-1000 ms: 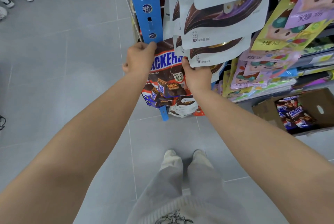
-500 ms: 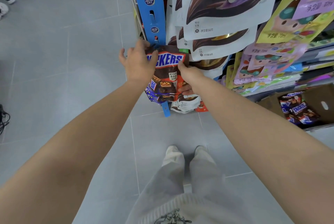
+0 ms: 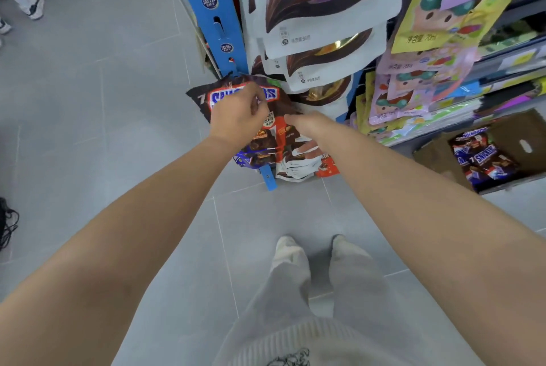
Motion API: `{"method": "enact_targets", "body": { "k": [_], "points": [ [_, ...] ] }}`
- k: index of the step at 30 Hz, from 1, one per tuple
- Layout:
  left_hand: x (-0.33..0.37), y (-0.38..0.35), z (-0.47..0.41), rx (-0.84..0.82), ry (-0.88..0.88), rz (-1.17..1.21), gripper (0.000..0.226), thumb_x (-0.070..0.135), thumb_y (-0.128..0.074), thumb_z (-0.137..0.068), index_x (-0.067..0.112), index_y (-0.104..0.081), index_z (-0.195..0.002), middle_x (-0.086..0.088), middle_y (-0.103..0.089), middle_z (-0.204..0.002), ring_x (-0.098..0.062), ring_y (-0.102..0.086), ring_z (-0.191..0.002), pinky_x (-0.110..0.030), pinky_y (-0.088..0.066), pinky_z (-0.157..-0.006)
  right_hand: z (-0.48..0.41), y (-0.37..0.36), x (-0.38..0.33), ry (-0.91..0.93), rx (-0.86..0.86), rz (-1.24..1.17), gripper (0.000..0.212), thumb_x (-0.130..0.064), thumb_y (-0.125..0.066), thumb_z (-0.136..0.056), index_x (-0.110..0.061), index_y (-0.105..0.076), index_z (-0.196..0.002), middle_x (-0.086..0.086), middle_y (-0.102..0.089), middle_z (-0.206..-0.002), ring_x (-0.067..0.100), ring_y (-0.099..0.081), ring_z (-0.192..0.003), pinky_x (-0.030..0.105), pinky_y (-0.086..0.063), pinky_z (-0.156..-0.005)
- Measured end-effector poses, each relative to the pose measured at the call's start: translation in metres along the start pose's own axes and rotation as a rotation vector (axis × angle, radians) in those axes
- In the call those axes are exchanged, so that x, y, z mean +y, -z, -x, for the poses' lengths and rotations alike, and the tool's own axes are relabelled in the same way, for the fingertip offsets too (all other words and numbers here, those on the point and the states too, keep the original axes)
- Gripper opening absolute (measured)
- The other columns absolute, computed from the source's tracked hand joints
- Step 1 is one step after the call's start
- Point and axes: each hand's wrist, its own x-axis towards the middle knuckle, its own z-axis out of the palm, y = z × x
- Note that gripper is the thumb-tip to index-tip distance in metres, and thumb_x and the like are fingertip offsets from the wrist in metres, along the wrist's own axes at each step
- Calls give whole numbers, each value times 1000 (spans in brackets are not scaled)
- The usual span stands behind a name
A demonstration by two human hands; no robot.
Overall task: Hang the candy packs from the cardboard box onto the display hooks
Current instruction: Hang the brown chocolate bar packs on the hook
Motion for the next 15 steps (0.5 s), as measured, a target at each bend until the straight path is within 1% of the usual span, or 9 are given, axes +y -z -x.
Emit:
{"method": "enact_targets", "body": {
  "k": [1, 2, 5, 7, 9, 10, 11, 12, 15],
  "points": [
    [10, -5, 0, -77, -59, -16, 14, 18, -52, -88, 11, -62, -93, -3, -60, -68, -19, -55, -65, -33, -49, -65, 3, 8, 6, 6, -7, -23, 46, -39, -48, -94, -14, -43, -133, 4, -52, -114, 28, -61, -108, 33, -52, -71],
    [22, -11, 0, -142, -114, -17, 13, 18, -53, -87, 12, -63, -92, -2, -61, -68, -18, -56, -66, -34, -50, -67, 5, 19, 14, 8, -15, -46, 46, -39, -52, -92, -13, -44, -130, 6, -52, -117, 27, -62, -103, 33, -51, -70],
    [69, -32, -7, -326, -194, 31, 10, 18, -56, -86, 14, -65, -91, 3, -61, -72, -16, -57, -70, -32, -50, -71, 11, 63, 40, -21, -11, -125, 53, -43, -59, -87, -13, -43, -127, 9, -51, -118, 23, -63, -86, 36, -52, -73],
    [119, -57, -14, -474, -224, 54, 11, 20, -57, -88, 15, -65, -92, 2, -62, -77, -16, -58, -74, -32, -49, -72, 18, 110, 66, -25, 32, -203, 44, -41, -57, -88, -12, -45, -119, 8, -52, -109, 23, -62, -83, 35, -52, -74],
    [155, -83, -23, -593, -220, 56, 14, 21, -56, -90, 12, -66, -92, -4, -66, -85, -17, -60, -80, -32, -48, -74, 26, 149, 87, -22, 66, -257, 27, -35, -56, -90, -10, -49, -99, 6, -51, -90, 24, -60, -76, 33, -52, -70],
    [171, -96, -28, -625, -211, 60, 16, 20, -55, -90, 8, -66, -91, -7, -67, -89, -19, -60, -82, -31, -47, -73, 30, 167, 99, -21, 82, -277, 22, -32, -56, -91, -10, -50, -93, 6, -50, -82, 22, -58, -69, 31, -50, -62],
    [211, -122, -33, -652, -222, 75, 18, 18, -55, -90, 5, -66, -92, -10, -68, -92, -22, -61, -84, -32, -47, -73, 38, 208, 123, -29, 130, -303, 20, -30, -56, -91, -11, -51, -91, 5, -50, -78, 21, -56, -65, 29, -46, -56],
    [227, -134, -37, -647, -203, 97, 19, 17, -54, -90, 2, -65, -91, -13, -68, -94, -25, -62, -85, -33, -48, -73, 40, 225, 136, -30, 145, -319, 21, -30, -57, -90, -11, -50, -91, 5, -50, -77, 20, -55, -62, 27, -42, -53],
    [308, -185, -48, -646, -230, 132, 17, 14, -52, -90, 5, -66, -93, -11, -67, -99, -21, -59, -87, -27, -45, -74, 54, 306, 191, -50, 215, -390, 25, -34, -56, -91, -10, -51, -95, 5, -51, -76, 20, -53, -61, 27, -40, -57]
  ]
}}
